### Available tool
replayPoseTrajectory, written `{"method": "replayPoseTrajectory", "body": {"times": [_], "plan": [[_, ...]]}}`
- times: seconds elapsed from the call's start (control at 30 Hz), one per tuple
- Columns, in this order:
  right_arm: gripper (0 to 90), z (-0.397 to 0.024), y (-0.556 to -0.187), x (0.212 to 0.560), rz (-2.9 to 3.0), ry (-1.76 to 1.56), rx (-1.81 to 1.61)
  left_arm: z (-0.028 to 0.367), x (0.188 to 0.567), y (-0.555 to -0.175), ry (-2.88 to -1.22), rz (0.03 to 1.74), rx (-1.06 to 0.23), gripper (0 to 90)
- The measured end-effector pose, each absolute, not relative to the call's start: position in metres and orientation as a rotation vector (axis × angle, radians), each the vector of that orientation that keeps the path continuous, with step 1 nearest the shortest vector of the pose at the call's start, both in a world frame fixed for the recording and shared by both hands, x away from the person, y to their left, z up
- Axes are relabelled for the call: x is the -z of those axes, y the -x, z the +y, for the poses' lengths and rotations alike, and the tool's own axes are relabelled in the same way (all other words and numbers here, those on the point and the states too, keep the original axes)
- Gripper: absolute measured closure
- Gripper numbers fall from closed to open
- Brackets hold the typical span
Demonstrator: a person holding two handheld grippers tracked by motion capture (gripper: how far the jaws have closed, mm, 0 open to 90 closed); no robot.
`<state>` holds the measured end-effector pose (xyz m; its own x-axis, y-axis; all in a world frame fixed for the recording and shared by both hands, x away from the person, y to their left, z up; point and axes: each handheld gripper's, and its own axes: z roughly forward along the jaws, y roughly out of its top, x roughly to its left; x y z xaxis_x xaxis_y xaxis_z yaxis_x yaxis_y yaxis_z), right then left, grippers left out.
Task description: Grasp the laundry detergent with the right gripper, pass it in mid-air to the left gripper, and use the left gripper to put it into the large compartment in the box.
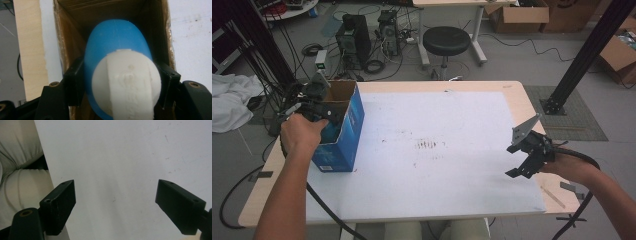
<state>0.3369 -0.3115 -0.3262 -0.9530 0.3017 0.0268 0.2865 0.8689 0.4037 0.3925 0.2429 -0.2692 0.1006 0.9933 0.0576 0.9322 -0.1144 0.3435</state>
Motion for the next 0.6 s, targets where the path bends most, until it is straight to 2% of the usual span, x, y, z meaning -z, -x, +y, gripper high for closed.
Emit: {"method": "replayPoseTrajectory", "body": {"times": [0.6], "plan": [[16.3, -0.3115, -0.3371, 0.3268, 3.006, -0.482, -0.636, 0.2475, 0.2797, -0.3934, -2.156, 1.939, -0.363, 37.9]]}}
